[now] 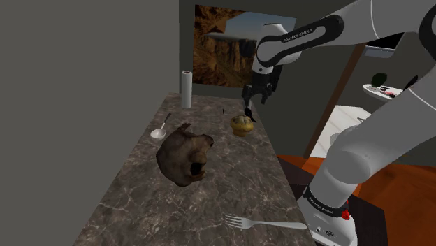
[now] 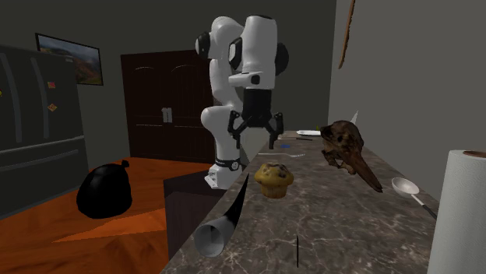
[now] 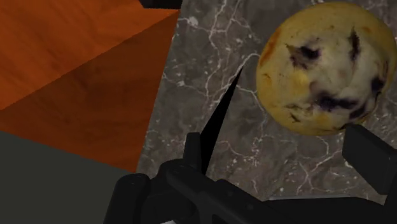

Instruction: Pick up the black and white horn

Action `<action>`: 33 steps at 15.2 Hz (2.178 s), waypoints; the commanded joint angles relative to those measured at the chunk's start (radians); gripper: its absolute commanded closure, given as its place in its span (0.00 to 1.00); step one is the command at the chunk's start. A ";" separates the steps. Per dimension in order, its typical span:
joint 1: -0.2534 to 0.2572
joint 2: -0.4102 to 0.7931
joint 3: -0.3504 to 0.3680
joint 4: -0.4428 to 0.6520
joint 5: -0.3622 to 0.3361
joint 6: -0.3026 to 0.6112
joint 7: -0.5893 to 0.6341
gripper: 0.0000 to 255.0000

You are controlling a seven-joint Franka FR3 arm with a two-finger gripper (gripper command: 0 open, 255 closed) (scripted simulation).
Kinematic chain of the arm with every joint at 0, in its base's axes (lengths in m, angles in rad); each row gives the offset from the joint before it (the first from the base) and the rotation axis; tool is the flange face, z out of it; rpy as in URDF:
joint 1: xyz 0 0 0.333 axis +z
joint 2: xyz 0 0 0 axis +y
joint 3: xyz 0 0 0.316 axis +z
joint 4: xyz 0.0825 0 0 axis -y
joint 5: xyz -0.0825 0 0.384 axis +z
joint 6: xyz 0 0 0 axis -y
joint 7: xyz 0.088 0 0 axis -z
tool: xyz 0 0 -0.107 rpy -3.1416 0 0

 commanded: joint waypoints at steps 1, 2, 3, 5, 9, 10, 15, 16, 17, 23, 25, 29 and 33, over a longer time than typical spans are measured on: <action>-0.016 0.056 -0.021 -0.002 0.002 0.077 0.017 0.00; -0.022 0.088 -0.031 0.007 0.007 0.109 0.024 0.00; -0.028 0.119 -0.041 0.016 0.012 0.140 0.030 0.00; -0.040 0.184 -0.061 0.037 0.027 0.199 0.040 0.00; -0.063 0.316 -0.097 0.091 0.075 0.307 0.050 0.00; -0.070 0.349 -0.105 0.107 0.091 0.332 0.050 0.00; -0.075 0.406 -0.109 0.098 0.118 0.400 0.039 0.00; -0.075 0.416 -0.109 0.094 0.122 0.413 0.036 0.00; -0.076 0.426 -0.108 0.090 0.127 0.427 0.033 0.00; -0.077 0.441 -0.108 0.084 0.135 0.448 0.027 1.00; -0.077 0.442 -0.108 0.084 0.135 0.448 0.027 1.00; -0.077 0.442 -0.108 0.084 0.135 0.448 0.026 1.00; -0.075 0.412 -0.109 0.096 0.120 0.408 0.037 1.00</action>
